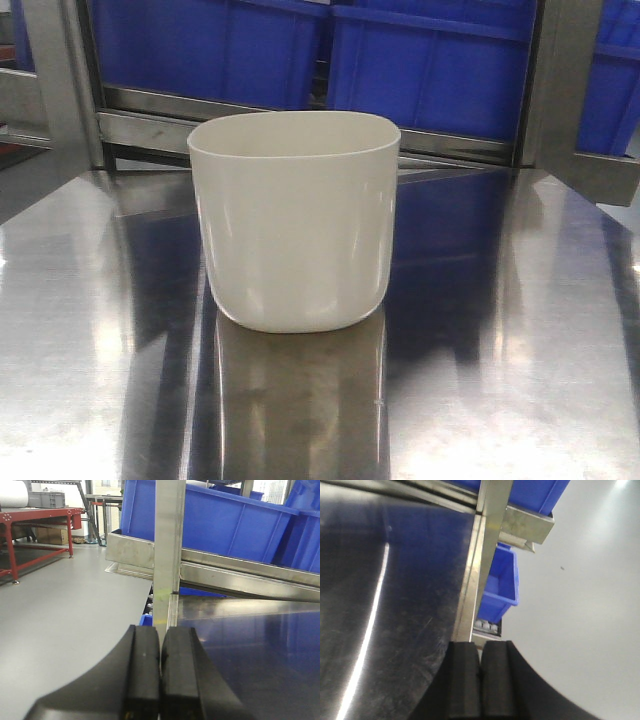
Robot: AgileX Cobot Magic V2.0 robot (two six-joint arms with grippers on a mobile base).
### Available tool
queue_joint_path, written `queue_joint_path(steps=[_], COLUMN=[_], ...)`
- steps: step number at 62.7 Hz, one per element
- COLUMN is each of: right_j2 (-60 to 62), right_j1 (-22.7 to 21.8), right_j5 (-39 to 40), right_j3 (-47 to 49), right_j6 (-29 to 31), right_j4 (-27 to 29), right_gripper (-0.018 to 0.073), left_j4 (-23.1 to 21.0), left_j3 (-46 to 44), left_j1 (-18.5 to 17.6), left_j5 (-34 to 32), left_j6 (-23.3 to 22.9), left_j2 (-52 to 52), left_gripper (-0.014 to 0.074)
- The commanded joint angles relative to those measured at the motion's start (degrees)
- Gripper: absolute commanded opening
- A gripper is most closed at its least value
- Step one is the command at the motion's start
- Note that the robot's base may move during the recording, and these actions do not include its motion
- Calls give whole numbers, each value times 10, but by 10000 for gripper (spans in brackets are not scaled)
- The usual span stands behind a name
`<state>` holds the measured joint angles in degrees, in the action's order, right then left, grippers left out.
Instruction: Move white bin to right shelf second layer
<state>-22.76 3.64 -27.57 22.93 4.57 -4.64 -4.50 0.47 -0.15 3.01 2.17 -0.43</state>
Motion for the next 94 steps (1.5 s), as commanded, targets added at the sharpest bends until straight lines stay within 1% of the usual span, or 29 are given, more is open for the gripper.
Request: queue_joint_path(steps=[1, 6, 11, 15, 19, 24, 28, 32, 33, 38, 44, 48, 51, 54, 56, 58, 64, 71, 81, 94], right_j2=[-80, -138, -194, -234, -274, -316, -354, -388, -400, -444, -493, -522, -540, -557, -566, -578, -608, -642, -678, -701], right_j1=[-2, -2, -1, 11, 35, 82, 117, 147, 158, 191, 217, 236, 251, 272, 283, 297, 329, 356, 383, 403], right_j5=[40, 45, 69, 82, 68, 47, 38, 30, 23, -13, -84, -138, -175, -215, -240, -259, -308, -344, -360, -358], right_j3=[60, 87, 103, 116, 135, 165, 190, 220, 231, 276, 340, 387, 420, 457, 484, 504, 566, 623, 675, 680], right_j6=[25, 27, 27, 20, -8, -52, -100, -170, -192, -259, -345, -402, -442, -489, -505, -513, -514, -514, -513, -513], right_j4=[-2, 18, 46, 46, 25, -18, -38, -46, -52, -85, -124, -146, -162, -179, -186, -188, -187, -176, -154, -144], right_gripper=[53, 53, 53, 53, 53, 53, 53, 55, 59, 107, 237, 304, 324, 323, 319, 319, 319, 319, 319, 319], left_j4=[-4, -4, -4, -4, -4, -4, -4, -4, -4, -4, -4, -4, -4, -4, -4, -4, -4, -4, -4, -4], left_j3=[16, 16, 16, 16, 16, 16, 16, 16, 16, 16, 16, 16, 16, 16, 16, 16, 16, 16, 16, 16], left_j1=[0, 0, 0, 0, 0, 0, 0, 0, 0, 0, 0, 0, 0, 0, 0, 0, 0, 0, 0, 0], left_j5=[-47, -47, -47, -47, -47, -47, -47, -47, -47, -47, -47, -47, -47, -47, -47, -47, -47, -47, -47, -47], left_j6=[-2, -2, -2, -2, -2, -2, -2, -2, -2, -2, -2, -2, -2, -2, -2, -2, -2, -2, -2, -2], left_j2=[-9, -9, -9, -9, -9, -9, -9, -9, -9, -9, -9, -9, -9, -9, -9, -9, -9, -9, -9, -9], left_gripper=[85, 85, 85, 85, 85, 85, 85, 85, 85, 85, 85, 85, 85, 85, 85, 85, 85, 85, 85, 85])
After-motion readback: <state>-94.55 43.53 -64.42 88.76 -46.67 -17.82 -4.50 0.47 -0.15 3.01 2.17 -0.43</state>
